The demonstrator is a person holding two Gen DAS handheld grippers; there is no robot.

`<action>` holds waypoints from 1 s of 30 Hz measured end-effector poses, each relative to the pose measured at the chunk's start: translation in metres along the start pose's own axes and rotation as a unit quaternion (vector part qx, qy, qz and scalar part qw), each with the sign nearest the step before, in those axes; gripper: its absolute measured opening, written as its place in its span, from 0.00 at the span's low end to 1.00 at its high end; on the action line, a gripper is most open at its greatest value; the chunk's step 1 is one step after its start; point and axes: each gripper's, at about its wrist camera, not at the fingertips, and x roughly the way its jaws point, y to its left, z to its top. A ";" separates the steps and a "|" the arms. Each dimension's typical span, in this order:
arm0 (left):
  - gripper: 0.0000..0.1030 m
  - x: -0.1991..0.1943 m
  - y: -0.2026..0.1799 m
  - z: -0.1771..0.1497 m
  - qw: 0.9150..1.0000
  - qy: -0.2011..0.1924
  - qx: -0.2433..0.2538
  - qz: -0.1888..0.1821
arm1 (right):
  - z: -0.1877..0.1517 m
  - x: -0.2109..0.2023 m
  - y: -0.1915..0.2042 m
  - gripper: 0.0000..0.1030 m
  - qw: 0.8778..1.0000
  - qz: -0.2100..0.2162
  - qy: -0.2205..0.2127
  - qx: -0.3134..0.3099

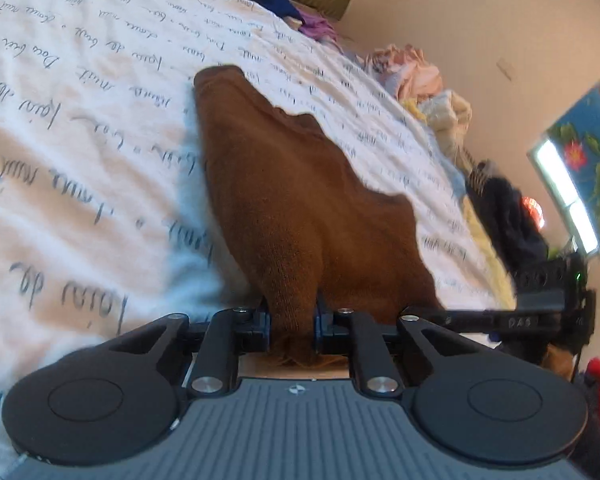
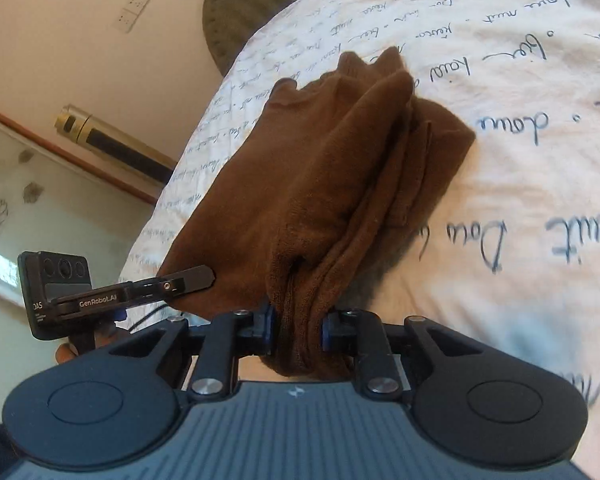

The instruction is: Fold small clothes

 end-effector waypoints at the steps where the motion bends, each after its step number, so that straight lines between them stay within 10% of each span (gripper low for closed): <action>1: 0.26 0.006 0.003 -0.008 1.000 0.006 0.007 0.017 | -0.006 0.005 -0.003 0.24 1.000 -0.010 0.004 -0.004; 6: 0.56 -0.023 0.002 -0.024 0.997 -0.054 0.019 0.059 | -0.012 -0.024 -0.014 0.40 0.996 0.009 -0.062 0.056; 11: 0.75 -0.053 -0.044 -0.005 0.960 -0.194 0.129 0.154 | 0.022 -0.062 0.010 0.63 0.979 0.003 -0.203 0.018; 15: 0.74 0.001 -0.082 0.019 0.938 -0.183 0.217 0.201 | 0.086 -0.010 0.032 0.63 0.983 0.036 -0.179 0.014; 18: 0.74 0.051 -0.088 0.030 0.936 -0.118 0.238 0.230 | 0.121 0.049 0.031 0.62 0.991 0.008 -0.133 0.024; 21: 0.78 0.085 -0.070 0.026 0.942 -0.076 0.224 0.239 | 0.125 0.099 0.009 0.53 0.993 -0.092 -0.074 0.024; 23: 0.82 0.088 -0.060 0.025 0.946 -0.080 0.209 0.236 | 0.121 0.099 -0.010 0.07 0.990 -0.098 -0.102 0.010; 24: 0.83 0.088 -0.056 0.029 0.950 -0.076 0.196 0.229 | 0.120 0.097 -0.025 0.00 0.990 -0.082 -0.105 0.043; 26: 0.85 0.089 -0.054 0.031 0.952 -0.076 0.191 0.226 | 0.120 0.091 -0.045 0.00 0.990 -0.040 -0.106 0.080; 30: 0.85 0.087 -0.057 0.025 0.949 -0.086 0.199 0.229 | 0.104 0.065 -0.009 0.03 0.988 -0.084 -0.126 0.034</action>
